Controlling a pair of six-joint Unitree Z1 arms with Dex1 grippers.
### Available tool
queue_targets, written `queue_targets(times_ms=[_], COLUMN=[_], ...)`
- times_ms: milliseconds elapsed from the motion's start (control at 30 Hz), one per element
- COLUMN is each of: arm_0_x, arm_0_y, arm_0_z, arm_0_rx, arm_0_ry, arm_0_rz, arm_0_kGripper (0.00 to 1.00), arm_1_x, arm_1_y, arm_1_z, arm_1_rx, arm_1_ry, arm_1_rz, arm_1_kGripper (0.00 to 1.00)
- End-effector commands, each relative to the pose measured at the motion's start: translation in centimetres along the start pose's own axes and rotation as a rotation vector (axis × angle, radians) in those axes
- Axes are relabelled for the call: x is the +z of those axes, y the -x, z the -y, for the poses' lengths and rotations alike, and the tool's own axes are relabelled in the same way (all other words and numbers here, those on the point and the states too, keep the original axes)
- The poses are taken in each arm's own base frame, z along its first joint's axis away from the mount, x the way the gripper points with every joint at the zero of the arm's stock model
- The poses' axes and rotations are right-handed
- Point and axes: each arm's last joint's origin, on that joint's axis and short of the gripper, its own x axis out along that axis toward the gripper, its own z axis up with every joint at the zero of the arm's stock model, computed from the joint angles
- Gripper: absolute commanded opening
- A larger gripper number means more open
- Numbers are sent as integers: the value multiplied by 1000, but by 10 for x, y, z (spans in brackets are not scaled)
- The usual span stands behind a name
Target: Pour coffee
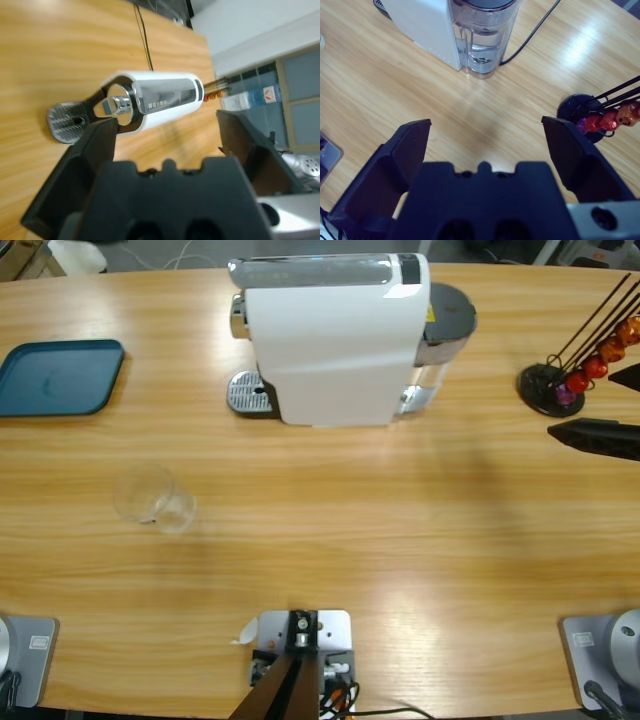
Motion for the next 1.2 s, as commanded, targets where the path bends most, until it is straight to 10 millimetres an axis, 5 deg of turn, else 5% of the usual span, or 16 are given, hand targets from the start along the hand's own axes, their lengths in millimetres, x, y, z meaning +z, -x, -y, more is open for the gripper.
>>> queue_targets(times_ms=[33, 300, 400, 467, 800, 900, 1200], arm_0_x=[20, 32, 31, 28, 13, 9, 10], arm_0_y=[-72, -108, -108, -103, -108, -106, -93], arm_0_z=[-49, -55, -54, -53, -60, -62, -52], arm_0_rx=[-37, -102, -101, -97, -87, -83, -94], arm_0_ry=[127, 119, 116, 113, 142, 150, 114], arm_0_rz=[-184, -231, -234, -230, -280, -289, -258], arm_0_kGripper=[876, 861, 642, 387, 344, 15, 0], arm_1_x=[-8, -8, -9, -8, -8, -9, -9], arm_1_y=[-4, -4, -4, -5, -4, -4, -3], arm_1_z=[1, 2, 2, 2, 2, 2, 2], arm_1_rx=[-3, -5, -6, -7, -7, -6, -4], arm_1_ry=[-28, -30, -31, -33, -33, -33, -32], arm_1_rz=[-23, -21, -21, -23, -21, -21, -19], arm_1_kGripper=[1000, 1000, 1000, 1000, 996, 978, 968])
